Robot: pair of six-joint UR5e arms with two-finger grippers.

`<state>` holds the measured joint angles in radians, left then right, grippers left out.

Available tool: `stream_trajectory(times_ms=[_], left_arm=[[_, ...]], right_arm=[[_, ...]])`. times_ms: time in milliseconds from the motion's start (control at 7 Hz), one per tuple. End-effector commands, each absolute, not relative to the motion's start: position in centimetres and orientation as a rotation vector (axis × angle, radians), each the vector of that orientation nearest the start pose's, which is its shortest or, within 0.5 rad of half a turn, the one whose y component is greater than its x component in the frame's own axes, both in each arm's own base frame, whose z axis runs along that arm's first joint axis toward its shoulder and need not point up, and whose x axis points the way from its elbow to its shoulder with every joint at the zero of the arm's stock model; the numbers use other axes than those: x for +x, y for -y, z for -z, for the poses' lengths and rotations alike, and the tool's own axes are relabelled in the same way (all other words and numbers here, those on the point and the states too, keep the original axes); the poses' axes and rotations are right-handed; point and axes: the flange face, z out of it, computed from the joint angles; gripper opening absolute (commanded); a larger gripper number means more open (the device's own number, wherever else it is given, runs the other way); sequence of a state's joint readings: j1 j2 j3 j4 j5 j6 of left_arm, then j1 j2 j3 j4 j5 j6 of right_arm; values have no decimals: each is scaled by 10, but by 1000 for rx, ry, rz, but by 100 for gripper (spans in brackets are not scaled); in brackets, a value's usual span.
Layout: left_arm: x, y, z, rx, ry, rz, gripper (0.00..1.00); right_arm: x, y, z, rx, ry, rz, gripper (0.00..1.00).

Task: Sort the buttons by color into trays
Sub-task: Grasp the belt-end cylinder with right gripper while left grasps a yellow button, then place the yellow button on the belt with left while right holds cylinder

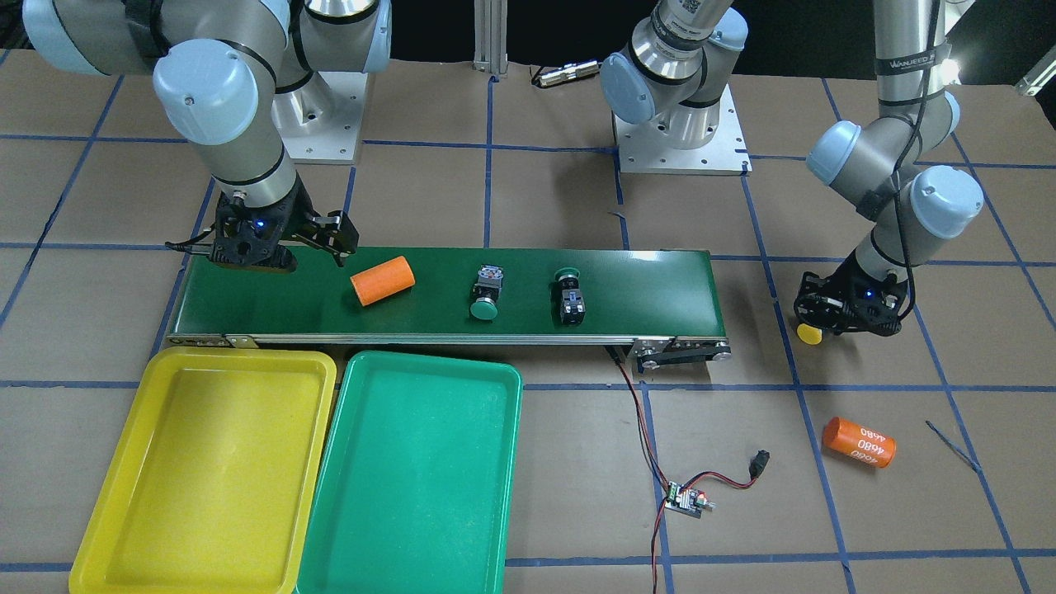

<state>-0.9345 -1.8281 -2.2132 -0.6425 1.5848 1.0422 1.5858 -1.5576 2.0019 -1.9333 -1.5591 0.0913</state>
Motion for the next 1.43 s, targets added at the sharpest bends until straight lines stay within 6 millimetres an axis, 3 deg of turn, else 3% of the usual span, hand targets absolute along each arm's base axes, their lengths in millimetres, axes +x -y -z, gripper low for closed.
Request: stream_trajectory(times_ms=[0,143,286,714,857,1000,1286], left_arm=[[165,446,-184,640,-3026,51,19],[160,451,-201,627,-3006,95,19],[148,457,-216,409,-3038,146,19],[27,468,-250,128,-3100,182,19],[9,468,-257,120,-3110,162,19],[-2,469,-261,-26,-3136,150,19],[-82,457,-267,-138,-3154,133,19]], right_arm=[[152,444,-303,84,-3115,-143,100],[160,438,-299,45,-3118,-158,100],[168,434,-298,16,-3129,-162,100],[173,433,-296,1,-3129,-158,100],[173,433,-295,-1,-3129,-160,100],[173,433,-295,-1,-3129,-160,100],[173,431,-291,-1,-3129,-163,100]])
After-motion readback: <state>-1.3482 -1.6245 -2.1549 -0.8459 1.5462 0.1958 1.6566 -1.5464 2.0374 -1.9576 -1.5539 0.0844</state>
